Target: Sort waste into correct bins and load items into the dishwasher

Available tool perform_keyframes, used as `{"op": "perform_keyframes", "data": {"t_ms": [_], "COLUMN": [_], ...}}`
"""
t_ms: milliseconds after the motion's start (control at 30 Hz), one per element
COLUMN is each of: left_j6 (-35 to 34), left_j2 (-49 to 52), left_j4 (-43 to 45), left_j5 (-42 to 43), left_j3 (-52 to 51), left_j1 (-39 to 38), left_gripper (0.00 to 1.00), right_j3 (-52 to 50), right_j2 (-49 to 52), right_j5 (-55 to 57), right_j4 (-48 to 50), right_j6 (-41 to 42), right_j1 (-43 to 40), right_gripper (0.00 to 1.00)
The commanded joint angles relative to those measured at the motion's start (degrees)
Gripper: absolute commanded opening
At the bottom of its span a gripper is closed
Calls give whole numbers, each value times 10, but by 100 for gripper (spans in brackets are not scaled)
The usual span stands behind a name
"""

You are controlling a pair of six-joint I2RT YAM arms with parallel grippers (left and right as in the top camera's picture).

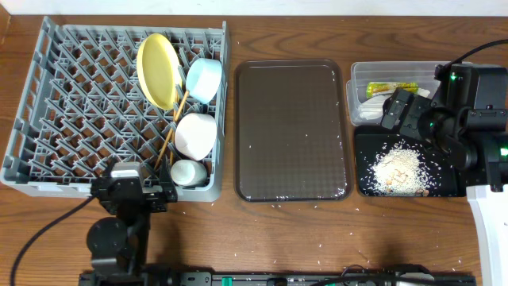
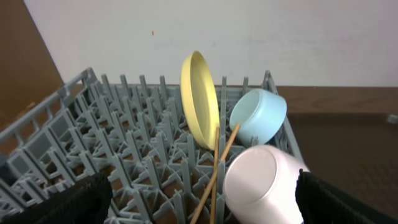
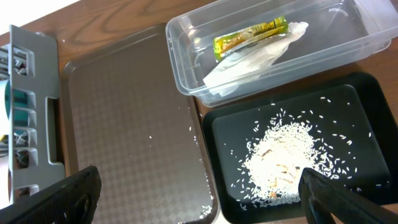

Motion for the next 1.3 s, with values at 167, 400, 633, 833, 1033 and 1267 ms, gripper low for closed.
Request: {"op": "perform_keyframes", "data": {"t_ms": [167,400,633,833,1033,1267], "left_j6": [22,22,29,28,28,28], "left_j2": [-86,-110,-110,-110,-108,-108], "left_j4": [83,107,107,124,124,124], "left_j5": [18,20,20,20,20,20], "left_j3": [-129,-179,-206,-221,-220,-221], "left_j1": [8,15,15,15,15,15], "left_gripper": [95,95,95,95,95,95], "right_j3": [3,3,3,3,3,3], "right_j2": [-2,-2,-2,-2,-2,-2], "right_j5": [3,3,3,3,3,3], "right_j4": [0,0,0,0,0,0], "right_j6": [5,5,5,5,5,5], "right_j1": [-6,-6,-6,-6,-6,-6], "right_gripper": [99,99,99,99,99,99]}}
